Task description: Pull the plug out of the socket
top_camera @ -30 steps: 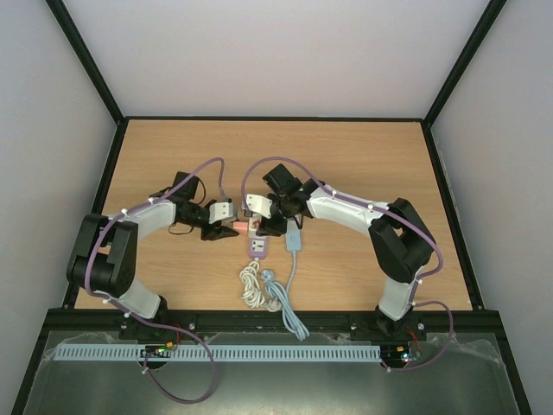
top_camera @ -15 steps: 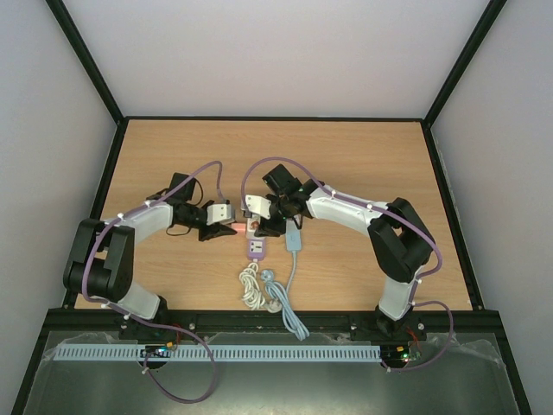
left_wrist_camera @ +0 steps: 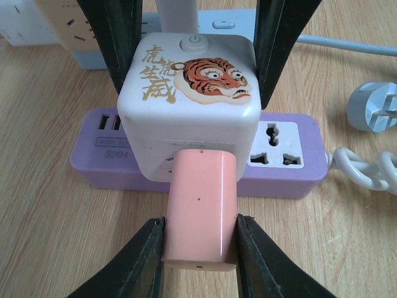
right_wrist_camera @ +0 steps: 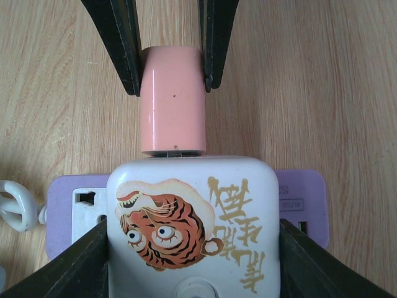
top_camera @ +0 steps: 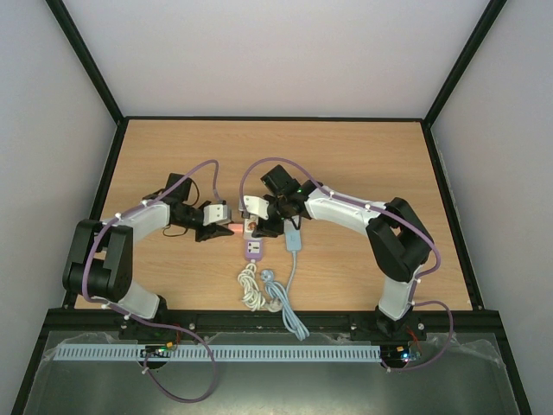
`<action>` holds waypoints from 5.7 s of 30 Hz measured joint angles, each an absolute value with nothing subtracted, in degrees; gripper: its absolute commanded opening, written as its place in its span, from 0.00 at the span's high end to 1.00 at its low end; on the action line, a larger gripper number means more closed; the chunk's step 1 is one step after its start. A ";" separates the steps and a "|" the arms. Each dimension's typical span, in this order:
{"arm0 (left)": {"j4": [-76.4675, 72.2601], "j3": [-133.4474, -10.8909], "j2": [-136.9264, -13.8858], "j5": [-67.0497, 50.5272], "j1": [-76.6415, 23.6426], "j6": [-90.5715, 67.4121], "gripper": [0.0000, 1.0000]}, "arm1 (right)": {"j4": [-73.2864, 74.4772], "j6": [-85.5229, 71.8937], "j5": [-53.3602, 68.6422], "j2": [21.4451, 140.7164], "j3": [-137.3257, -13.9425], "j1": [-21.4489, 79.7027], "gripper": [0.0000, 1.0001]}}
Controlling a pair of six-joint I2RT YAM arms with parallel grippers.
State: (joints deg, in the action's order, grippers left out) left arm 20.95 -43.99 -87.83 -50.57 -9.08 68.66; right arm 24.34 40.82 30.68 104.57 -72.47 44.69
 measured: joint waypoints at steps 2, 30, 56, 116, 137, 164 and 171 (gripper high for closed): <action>21.19 -44.07 -87.81 -50.57 -9.06 68.90 0.87 | 24.29 40.86 30.72 104.57 -72.47 44.69 0.93; 20.47 -44.99 -86.11 -46.37 -13.41 63.57 0.90 | 25.69 41.23 31.59 104.44 -72.47 43.90 0.93; 22.90 -45.60 -86.04 -46.98 -12.47 63.64 0.72 | 26.20 41.36 32.10 104.31 -72.47 43.92 0.93; 11.68 -37.36 -85.25 -47.09 -12.71 62.00 0.75 | 13.80 35.53 38.13 104.12 -64.49 43.11 0.63; 17.45 -38.79 -85.27 -47.99 -10.87 66.92 0.80 | 14.87 38.76 37.67 104.40 -65.17 43.55 0.85; 21.12 -41.15 -85.30 -45.63 -10.74 66.67 0.83 | 17.41 39.86 37.95 105.91 -67.46 43.24 0.93; 20.32 -41.17 -85.21 -44.86 -12.34 64.47 0.82 | 18.17 39.97 38.04 106.08 -67.79 43.13 0.93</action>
State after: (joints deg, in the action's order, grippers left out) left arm 20.32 -41.17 -85.21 -44.86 -12.34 64.47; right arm 18.17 39.97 38.04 106.08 -67.79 43.13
